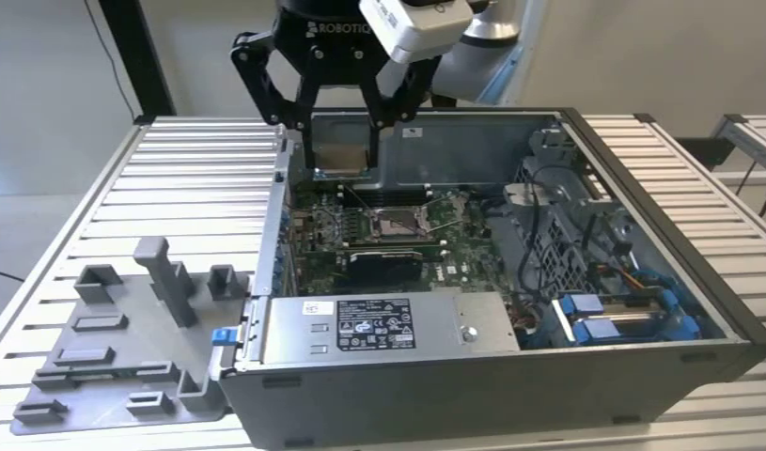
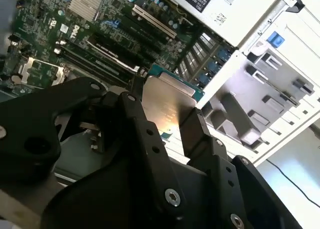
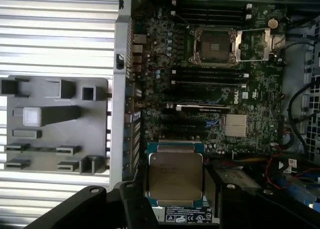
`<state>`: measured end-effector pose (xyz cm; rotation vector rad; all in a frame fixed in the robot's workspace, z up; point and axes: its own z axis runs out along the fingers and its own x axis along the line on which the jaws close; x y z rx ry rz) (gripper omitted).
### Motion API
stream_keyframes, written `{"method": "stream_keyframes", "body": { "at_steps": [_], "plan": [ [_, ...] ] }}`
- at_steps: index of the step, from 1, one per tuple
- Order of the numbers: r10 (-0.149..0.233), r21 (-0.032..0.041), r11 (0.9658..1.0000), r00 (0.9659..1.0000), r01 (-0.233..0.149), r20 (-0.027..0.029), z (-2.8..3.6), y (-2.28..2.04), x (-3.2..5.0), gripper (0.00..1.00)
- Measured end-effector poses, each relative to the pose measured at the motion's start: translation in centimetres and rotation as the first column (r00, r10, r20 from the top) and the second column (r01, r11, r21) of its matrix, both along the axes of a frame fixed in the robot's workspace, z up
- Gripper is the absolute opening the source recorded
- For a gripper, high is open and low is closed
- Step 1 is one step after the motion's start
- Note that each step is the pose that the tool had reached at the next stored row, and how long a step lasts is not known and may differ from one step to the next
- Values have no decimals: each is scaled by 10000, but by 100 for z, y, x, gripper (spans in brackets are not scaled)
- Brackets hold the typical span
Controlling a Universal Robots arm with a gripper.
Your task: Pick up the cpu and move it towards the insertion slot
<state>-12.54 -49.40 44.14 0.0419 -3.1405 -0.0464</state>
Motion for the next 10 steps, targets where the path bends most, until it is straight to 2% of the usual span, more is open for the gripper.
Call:
{"method": "stream_keyframes", "body": {
  "at_steps": [10],
  "plan": [
    [0, 0, 10000, 10000, 0, -1, -1, 0, 231, 0]
  ]
}}
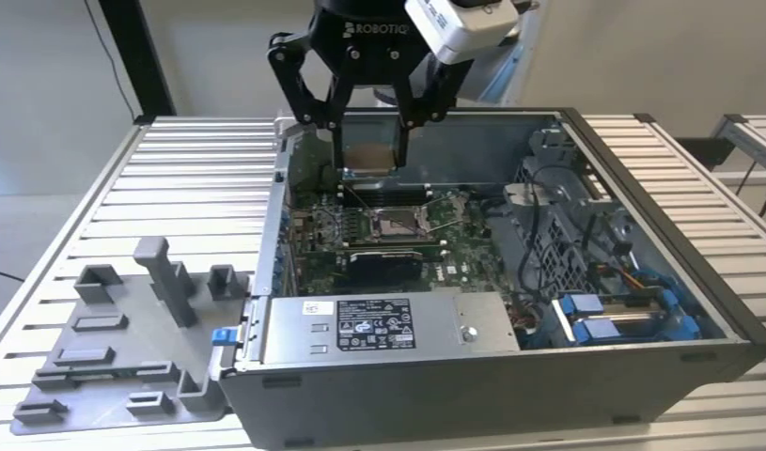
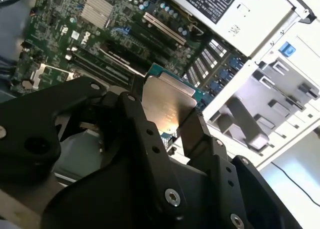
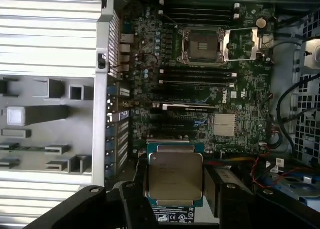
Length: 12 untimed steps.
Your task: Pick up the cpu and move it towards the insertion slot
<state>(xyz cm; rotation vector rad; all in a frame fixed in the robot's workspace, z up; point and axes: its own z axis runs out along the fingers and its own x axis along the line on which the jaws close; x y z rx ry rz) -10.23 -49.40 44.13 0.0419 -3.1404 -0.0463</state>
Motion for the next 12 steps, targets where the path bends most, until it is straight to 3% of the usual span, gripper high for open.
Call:
{"method": "stream_keyframes", "body": {
  "at_steps": [12],
  "plan": [
    [0, 0, 10000, 10000, 0, 0, -2, 0, 289, 0]
  ]
}}
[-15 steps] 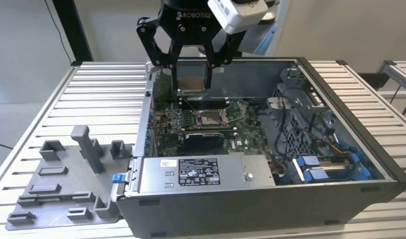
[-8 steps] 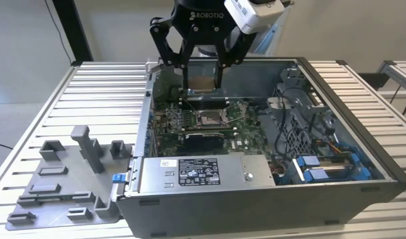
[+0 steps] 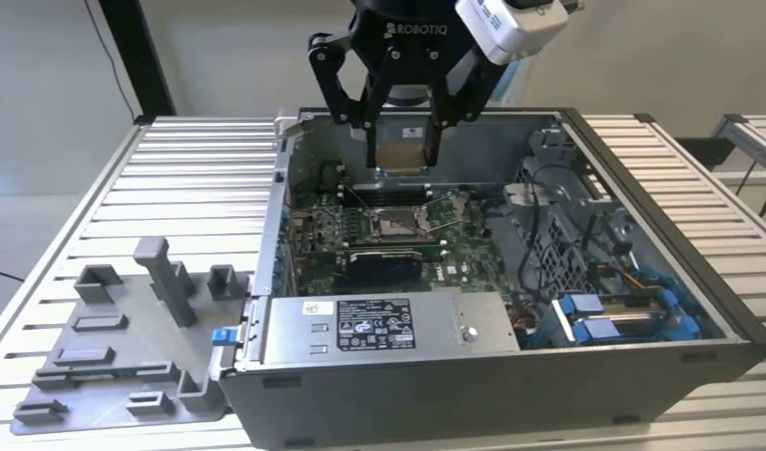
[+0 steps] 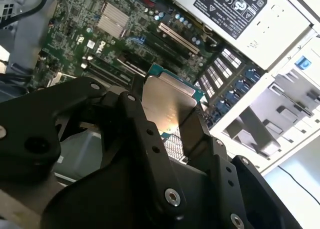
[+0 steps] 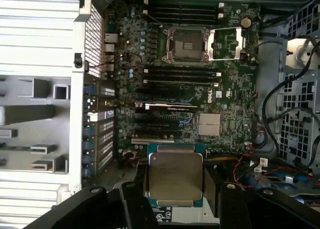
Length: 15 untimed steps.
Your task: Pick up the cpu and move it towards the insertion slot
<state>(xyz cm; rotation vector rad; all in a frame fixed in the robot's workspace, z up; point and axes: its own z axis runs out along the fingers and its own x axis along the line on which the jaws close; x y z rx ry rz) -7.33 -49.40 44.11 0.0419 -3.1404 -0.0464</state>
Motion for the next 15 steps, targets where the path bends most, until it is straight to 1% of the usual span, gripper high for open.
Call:
{"method": "stream_keyframes", "body": {
  "at_steps": [10, 13, 15],
  "plan": [
    [0, 0, 10000, 10000, 0, 0, -1, 0, 251, 0],
    [0, -1, 10000, 10000, 0, 0, -2, 0, 292, 0],
    [0, -1, 10000, 10000, 0, 0, -2, 0, 299, 0]
  ]
}}
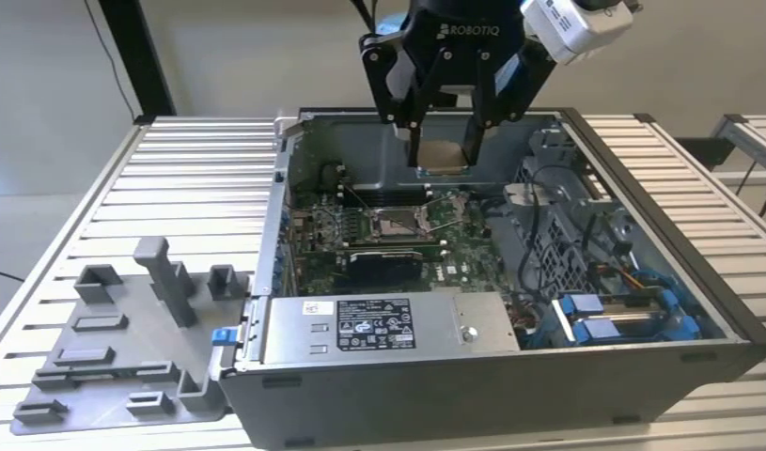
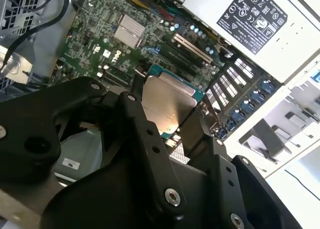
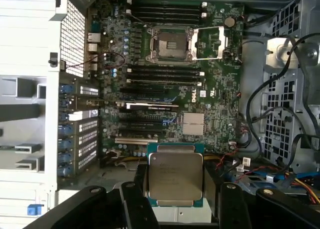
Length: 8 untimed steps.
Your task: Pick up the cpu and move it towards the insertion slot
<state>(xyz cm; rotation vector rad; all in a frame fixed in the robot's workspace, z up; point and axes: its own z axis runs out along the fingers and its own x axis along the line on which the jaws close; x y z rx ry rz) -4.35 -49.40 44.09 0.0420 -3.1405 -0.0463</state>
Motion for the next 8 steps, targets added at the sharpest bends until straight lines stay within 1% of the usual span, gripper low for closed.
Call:
{"method": "stream_keyframes", "body": {
  "at_steps": [5, 8],
  "plan": [
    [-7, 1, 10000, 10000, 7, 0, -1, 1, 2, 0],
    [-30, -1, 10000, 10000, 30, 3, -3, 22, 2, 0]
  ]
}}
